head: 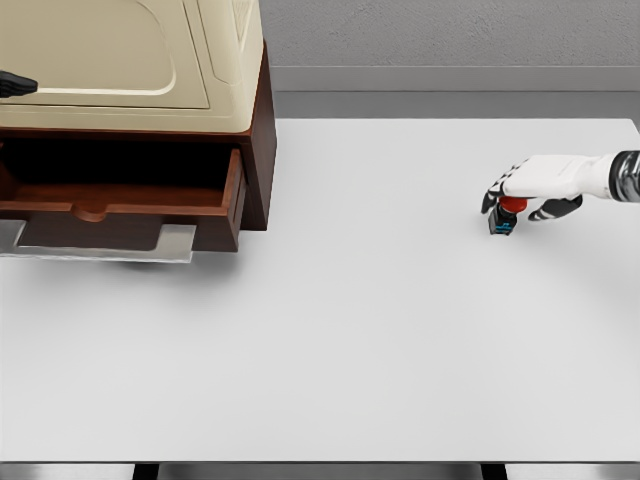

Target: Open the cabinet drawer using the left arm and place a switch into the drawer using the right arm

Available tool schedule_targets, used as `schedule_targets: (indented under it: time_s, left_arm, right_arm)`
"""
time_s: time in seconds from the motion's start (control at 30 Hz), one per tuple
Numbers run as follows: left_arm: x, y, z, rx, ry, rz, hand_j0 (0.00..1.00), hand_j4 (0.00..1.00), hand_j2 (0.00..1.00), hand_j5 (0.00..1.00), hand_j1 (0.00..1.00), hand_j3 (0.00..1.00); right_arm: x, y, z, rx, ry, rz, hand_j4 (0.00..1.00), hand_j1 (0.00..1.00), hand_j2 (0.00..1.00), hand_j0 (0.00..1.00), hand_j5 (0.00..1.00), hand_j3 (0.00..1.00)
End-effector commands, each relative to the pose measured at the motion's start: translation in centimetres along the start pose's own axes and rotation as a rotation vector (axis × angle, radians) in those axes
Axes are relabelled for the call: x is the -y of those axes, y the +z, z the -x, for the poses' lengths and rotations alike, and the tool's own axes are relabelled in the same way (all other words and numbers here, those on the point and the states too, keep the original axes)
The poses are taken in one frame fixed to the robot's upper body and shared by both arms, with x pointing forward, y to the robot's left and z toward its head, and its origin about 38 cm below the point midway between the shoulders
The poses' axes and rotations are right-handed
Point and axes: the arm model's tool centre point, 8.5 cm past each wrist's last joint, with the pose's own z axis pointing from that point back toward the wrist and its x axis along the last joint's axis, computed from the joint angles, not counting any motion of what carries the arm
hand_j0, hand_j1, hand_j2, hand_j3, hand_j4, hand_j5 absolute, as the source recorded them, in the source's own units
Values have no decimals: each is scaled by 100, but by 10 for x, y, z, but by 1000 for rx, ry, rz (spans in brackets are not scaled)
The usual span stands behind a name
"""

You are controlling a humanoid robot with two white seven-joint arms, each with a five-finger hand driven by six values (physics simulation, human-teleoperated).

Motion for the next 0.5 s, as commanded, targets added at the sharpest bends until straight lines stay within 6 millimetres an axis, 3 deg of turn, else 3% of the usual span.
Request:
schedule_targets:
  time_s: [0.0,0.47]
  left_arm:
    - [0,0,0,2,5,-2,100,100,100,100,100,100]
    - [0,1,0,1,5,-1,100,100,100,100,100,100]
  right_arm:
    - [0,1,1,-2,-5,2,63,63,63,63,63,63]
    - [1,3,2,-5,-7,7,48,48,48,48,48,48]
